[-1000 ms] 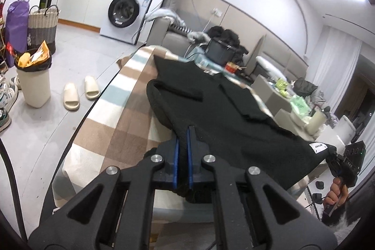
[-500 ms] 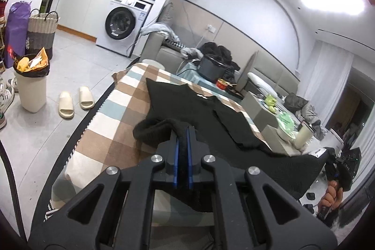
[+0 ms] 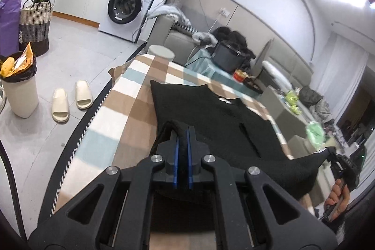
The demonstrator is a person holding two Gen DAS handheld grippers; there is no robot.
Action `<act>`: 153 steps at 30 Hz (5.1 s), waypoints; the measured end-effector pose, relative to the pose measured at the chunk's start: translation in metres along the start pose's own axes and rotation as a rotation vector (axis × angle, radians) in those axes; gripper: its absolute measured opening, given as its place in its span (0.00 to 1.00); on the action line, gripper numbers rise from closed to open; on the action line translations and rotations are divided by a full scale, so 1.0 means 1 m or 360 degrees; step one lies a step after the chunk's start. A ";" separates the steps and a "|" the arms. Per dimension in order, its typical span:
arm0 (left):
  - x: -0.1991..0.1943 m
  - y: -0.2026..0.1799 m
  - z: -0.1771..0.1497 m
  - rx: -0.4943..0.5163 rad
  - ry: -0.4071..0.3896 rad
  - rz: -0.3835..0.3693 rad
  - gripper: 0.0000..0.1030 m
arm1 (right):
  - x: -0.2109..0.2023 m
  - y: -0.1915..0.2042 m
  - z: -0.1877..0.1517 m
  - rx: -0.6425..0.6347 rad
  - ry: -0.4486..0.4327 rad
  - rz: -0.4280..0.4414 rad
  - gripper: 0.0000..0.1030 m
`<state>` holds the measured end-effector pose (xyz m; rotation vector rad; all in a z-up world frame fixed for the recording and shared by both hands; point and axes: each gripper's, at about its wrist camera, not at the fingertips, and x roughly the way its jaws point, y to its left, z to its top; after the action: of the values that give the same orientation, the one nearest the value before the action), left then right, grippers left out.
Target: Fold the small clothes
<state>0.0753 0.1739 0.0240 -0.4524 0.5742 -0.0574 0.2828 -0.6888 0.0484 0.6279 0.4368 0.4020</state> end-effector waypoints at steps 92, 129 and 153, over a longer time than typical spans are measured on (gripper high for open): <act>0.116 -0.001 -0.010 -0.0282 0.0217 -0.0067 0.06 | 0.064 -0.054 -0.031 0.0242 0.0543 -0.0280 0.35; 0.129 0.019 -0.046 -0.0352 0.0413 0.0011 0.43 | 0.098 -0.051 0.006 0.0425 0.0344 -0.0184 0.05; 0.186 -0.072 -0.102 -0.0615 0.0676 -0.0677 0.57 | 0.031 -0.002 0.023 0.0559 0.0051 0.0167 0.05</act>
<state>0.1819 0.0354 -0.1165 -0.9469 0.9037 -0.4636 0.3204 -0.6861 0.0554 0.9896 0.5112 0.4391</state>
